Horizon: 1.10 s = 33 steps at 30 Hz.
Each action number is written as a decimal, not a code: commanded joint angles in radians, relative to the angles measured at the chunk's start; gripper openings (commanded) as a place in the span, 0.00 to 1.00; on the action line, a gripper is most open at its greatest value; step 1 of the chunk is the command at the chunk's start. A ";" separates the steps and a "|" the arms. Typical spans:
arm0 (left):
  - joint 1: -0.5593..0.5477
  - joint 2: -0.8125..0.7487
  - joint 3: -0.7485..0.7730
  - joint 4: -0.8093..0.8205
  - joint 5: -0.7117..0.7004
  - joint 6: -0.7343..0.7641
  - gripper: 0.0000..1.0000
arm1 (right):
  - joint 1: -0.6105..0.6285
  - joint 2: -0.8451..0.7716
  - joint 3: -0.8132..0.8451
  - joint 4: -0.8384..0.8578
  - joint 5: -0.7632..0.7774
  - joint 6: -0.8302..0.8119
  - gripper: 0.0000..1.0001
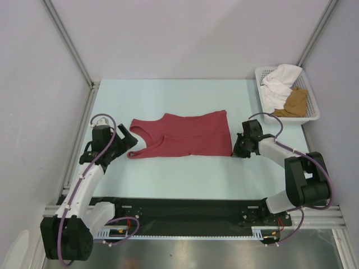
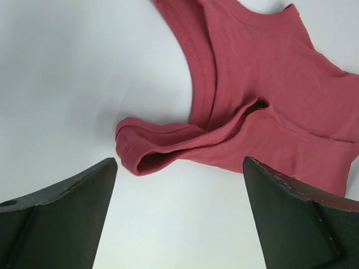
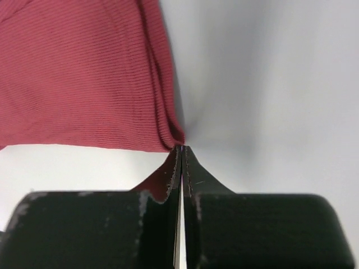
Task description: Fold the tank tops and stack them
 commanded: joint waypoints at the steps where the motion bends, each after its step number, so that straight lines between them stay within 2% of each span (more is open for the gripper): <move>1: 0.023 -0.061 -0.035 -0.013 0.015 -0.029 1.00 | -0.014 -0.031 0.006 -0.013 0.076 0.002 0.00; 4: 0.023 -0.084 -0.056 -0.021 0.013 -0.009 1.00 | -0.040 -0.046 0.008 -0.030 0.092 -0.004 0.00; 8: 0.023 -0.098 -0.096 0.034 0.097 0.014 1.00 | -0.091 -0.056 0.006 -0.033 0.084 -0.009 0.00; 11: 0.023 -0.118 -0.116 0.057 0.088 0.009 1.00 | -0.094 -0.068 0.008 -0.028 0.060 -0.009 0.02; 12: 0.023 -0.116 -0.118 0.057 0.085 0.009 1.00 | -0.095 -0.079 0.003 -0.022 0.038 -0.009 0.12; 13: 0.023 -0.112 -0.119 0.056 0.081 0.009 1.00 | -0.095 -0.089 -0.005 -0.010 0.015 -0.009 0.41; 14: 0.023 -0.109 -0.118 0.054 0.076 0.006 1.00 | -0.094 -0.099 -0.026 0.018 -0.033 -0.007 0.50; 16: 0.023 -0.103 -0.116 0.056 0.065 0.000 1.00 | -0.094 -0.120 -0.046 0.056 -0.092 -0.015 0.62; 19: 0.023 -0.104 -0.119 0.057 0.052 -0.012 1.00 | -0.089 -0.105 -0.043 0.075 -0.144 -0.027 0.56; 24: 0.023 -0.122 -0.121 0.045 0.013 -0.025 1.00 | -0.068 -0.013 -0.009 0.076 -0.160 -0.046 0.54; 29: 0.023 -0.149 -0.119 0.010 -0.053 -0.061 0.99 | -0.005 0.042 0.023 0.067 -0.095 -0.046 0.49; 30: 0.023 -0.149 -0.116 0.001 -0.056 -0.070 0.99 | -0.003 0.056 0.024 0.066 -0.091 -0.043 0.46; 31: 0.023 -0.150 -0.113 -0.013 -0.086 -0.083 0.99 | -0.005 0.059 0.023 0.066 -0.085 -0.043 0.35; 33: 0.023 -0.150 -0.102 -0.044 -0.110 -0.109 0.98 | -0.008 0.061 0.023 0.061 -0.045 -0.036 0.20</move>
